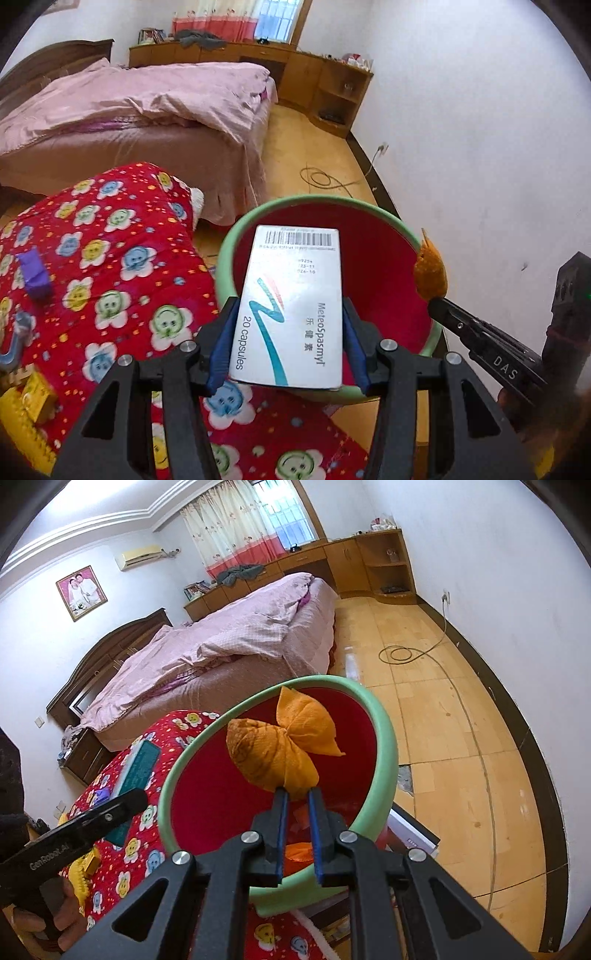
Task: Collect trash
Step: 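Open both tools to drop the items into the bucket, then move both tools back toward the yellow foam nets on the quilt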
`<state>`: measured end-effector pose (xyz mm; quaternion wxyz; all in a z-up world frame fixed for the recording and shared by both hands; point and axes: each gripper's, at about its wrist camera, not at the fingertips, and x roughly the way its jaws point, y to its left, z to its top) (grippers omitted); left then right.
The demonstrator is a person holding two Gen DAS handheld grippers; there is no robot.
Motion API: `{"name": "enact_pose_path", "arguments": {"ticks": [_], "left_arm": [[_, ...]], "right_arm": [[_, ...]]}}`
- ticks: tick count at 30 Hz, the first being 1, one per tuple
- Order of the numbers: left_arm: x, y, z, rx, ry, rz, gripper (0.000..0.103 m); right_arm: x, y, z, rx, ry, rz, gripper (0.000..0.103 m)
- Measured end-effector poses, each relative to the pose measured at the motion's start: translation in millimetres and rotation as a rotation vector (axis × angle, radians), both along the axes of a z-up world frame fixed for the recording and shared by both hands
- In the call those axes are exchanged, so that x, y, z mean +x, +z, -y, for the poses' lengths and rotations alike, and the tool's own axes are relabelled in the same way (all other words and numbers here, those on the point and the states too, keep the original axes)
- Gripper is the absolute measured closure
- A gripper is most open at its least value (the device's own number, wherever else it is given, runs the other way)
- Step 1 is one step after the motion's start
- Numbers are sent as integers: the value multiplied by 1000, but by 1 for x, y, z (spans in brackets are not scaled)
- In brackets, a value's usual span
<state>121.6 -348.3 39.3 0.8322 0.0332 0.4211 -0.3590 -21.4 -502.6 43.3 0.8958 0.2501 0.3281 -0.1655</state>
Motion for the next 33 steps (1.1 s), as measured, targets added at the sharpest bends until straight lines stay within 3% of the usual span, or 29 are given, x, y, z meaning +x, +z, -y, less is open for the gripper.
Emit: {"name": "enact_pose_path", "arguments": {"ticks": [4,13,27,33], "left_arm": [[1,-3,7,12,-7,6,43],[-1,3,-4,-7,22,1,43],[-12,24,-65,-48,126,9,43],[-17,31,-100,-55,182,26,43]], "right_arm": [[3,0,4,-9,4,-4,86],[1,0,2,3,-6,6,74],[-8,22,-28,-7,30,55,46],[-1,27,-50,-5,68,56,45]]}}
